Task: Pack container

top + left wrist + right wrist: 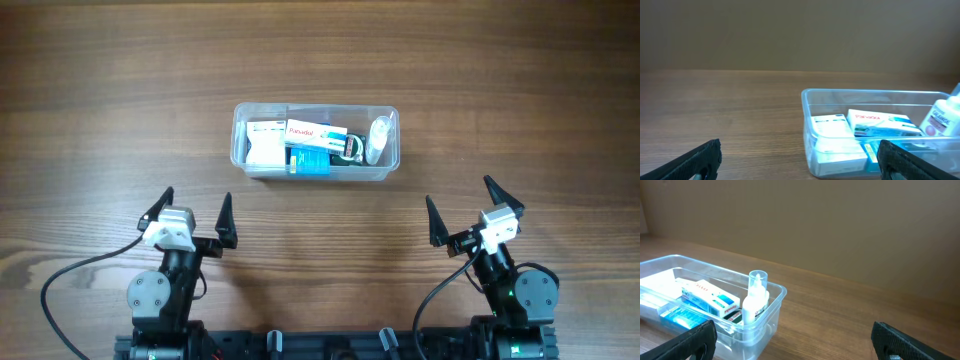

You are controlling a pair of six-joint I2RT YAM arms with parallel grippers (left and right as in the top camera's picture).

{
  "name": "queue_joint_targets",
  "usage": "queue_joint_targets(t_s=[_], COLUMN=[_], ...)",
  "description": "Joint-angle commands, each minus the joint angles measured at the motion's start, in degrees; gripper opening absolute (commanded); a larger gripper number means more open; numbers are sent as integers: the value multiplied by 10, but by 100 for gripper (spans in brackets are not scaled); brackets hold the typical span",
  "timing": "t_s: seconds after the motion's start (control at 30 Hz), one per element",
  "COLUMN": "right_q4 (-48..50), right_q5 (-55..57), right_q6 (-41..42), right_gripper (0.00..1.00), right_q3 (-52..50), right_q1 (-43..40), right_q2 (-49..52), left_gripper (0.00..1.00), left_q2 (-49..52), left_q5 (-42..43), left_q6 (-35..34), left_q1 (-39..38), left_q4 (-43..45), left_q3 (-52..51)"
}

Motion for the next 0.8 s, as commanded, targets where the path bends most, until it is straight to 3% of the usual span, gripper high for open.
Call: queue_joint_targets(t_s=[0.0,0.77], right_q4=[2,2], right_q5=[-12,-12], right_q6=[-5,-5], right_gripper=[100,100], right_q3=[-1,-1], right_q1=[-2,-2], right_q2=[-4,-4], left_gripper=[100,100], left_q2=[-7,-7], left_q5=[-56,-59], left_q6=[15,15], left_q1=[3,37], left_q4=[0,0], left_q3=[-7,-7])
